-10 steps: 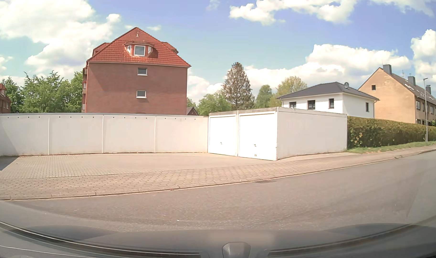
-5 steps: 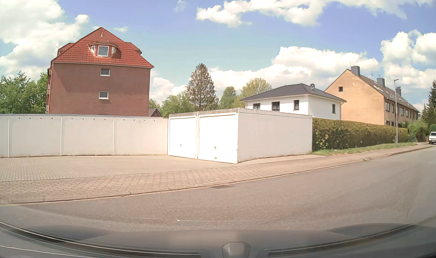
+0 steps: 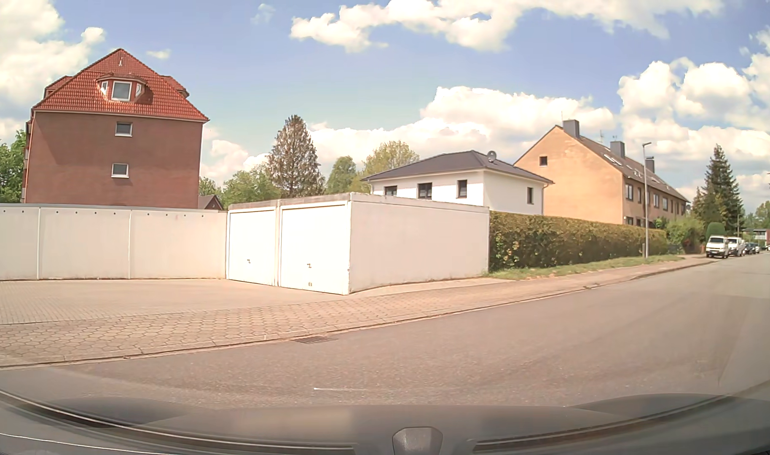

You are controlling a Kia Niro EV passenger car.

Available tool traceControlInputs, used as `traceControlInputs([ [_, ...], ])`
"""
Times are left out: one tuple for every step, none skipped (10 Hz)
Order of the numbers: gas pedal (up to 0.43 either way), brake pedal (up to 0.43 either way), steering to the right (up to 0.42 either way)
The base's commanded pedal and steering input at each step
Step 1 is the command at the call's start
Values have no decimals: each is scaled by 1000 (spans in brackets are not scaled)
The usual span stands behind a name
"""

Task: Follow the waypoints while adhering to traffic rules and regulations

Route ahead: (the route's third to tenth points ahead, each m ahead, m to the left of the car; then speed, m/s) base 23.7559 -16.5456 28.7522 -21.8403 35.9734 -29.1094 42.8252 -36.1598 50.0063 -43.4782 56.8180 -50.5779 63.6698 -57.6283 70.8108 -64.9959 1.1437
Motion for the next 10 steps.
traceControlInputs([
  [8, 0, 861],
  [8, 0, 857],
  [8, 0, 846],
  [8, 0, 831],
  [8, 0, 813],
  [8, 0, 801],
  [8, 0, 785],
  [20, 0, 768],
  [20, 0, 756],
  [20, 0, 740],
])
